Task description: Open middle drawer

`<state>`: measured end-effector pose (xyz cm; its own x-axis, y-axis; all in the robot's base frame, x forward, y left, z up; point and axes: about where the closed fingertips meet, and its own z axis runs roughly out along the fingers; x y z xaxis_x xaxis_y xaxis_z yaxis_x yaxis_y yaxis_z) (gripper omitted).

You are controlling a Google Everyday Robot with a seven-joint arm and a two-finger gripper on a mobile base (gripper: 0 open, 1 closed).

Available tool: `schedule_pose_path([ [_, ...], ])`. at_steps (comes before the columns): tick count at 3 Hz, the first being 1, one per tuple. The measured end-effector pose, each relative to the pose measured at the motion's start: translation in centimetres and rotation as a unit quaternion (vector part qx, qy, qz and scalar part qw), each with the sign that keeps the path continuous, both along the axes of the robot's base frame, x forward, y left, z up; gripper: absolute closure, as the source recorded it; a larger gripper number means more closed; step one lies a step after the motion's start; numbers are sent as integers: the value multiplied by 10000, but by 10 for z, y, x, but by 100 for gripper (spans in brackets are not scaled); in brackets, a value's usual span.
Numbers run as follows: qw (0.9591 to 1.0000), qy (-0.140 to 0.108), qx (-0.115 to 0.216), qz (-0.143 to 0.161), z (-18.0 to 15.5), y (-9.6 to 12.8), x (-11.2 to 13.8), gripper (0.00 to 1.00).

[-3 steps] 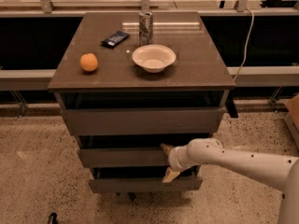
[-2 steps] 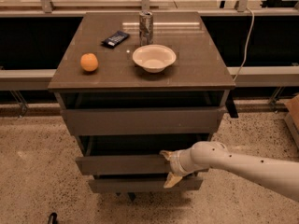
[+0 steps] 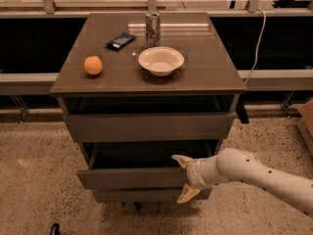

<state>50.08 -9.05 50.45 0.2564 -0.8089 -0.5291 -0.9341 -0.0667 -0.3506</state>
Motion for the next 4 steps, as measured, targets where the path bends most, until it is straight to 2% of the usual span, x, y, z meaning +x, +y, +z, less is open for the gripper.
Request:
schedule_pose_path([
  [1,9999,-48,64,83,22,4,-4,8],
  [2,9997,22,131,221,26,17,5,9],
  [3,9985,340,79,423,9,37,17,15],
  [4,9966,594,56,568,-7,51,17,15],
])
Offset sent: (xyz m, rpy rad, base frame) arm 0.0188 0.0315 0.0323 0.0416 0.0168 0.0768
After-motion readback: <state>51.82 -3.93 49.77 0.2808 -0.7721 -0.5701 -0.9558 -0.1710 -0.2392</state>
